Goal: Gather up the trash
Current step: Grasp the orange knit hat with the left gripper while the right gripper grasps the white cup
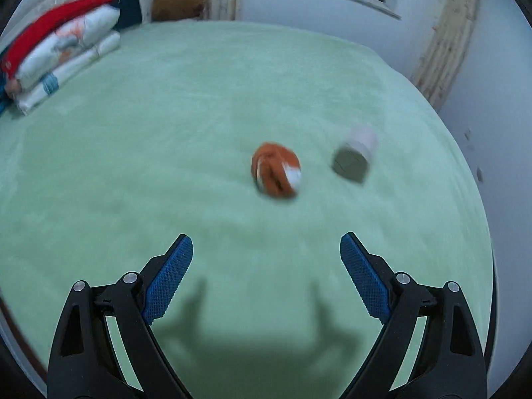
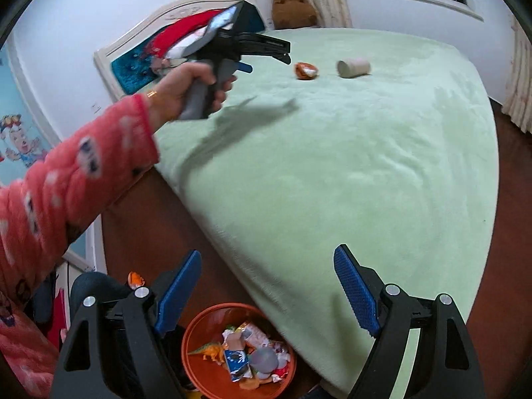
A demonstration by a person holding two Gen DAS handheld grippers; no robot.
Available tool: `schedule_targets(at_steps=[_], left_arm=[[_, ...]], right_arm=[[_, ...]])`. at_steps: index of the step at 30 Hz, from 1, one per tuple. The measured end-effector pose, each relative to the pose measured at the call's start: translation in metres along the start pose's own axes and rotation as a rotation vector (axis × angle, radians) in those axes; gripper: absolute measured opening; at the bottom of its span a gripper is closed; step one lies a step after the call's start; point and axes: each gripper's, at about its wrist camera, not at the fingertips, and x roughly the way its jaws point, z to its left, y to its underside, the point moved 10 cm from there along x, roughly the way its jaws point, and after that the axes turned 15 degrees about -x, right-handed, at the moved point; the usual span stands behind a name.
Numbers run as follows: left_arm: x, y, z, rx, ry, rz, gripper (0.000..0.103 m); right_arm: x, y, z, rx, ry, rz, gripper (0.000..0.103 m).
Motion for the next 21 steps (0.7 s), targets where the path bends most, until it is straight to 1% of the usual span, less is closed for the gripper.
schedule_targets(at_steps=[3,5,7,8,9,11,13,14,16,19,21], left_arm=[[0.044,-0.024,-0.004,-0.043,-0.034,0.001,0.088],[0.068,-0.03,-0.007,-0.065,-0.04,0.024,0.088],[0.086,-0.037,-0.004,-0.06,-0.093,0.027,0.088],[0.094,-0.039,-0.005,-0.058,-0.097,0.032,0.087],[0.098,-0.04,-0.007,-0.055,-0.096,0.037,0.082],[0.107,-0.038,-0.008,-0.038,-0.114,0.051,0.047],[0.103,-0.039,-0.008,-0.035,-0.091,0.048,0.032],[0.103,-0.042,-0.007,-0.027,-0.091,0.041,0.028],[0.102,-0.046,-0.008,-0.015,-0.092,0.027,0.025],[0.089,-0.041,-0.007,0.001,-0.094,0.018,0.024],[0.075,-0.038,-0.006,0.047,-0.145,-0.011,0.024]], right_arm=[[0.005,0.005,-0.015,0.02,0.014,0.024,0.08],[0.009,0.009,-0.023,0.037,0.018,0.041,0.08],[0.013,0.011,-0.028,0.056,0.019,0.048,0.08],[0.014,0.012,-0.032,0.067,0.019,0.05,0.08],[0.016,0.012,-0.034,0.072,0.017,0.051,0.08],[0.018,0.013,-0.036,0.077,0.013,0.053,0.08],[0.017,0.011,-0.035,0.079,0.008,0.052,0.08],[0.018,0.01,-0.035,0.08,0.003,0.049,0.08],[0.019,0.005,-0.033,0.079,-0.007,0.037,0.08],[0.022,0.0,-0.036,0.076,-0.011,0.029,0.08],[0.021,-0.003,-0.032,0.066,-0.015,0.02,0.08]])
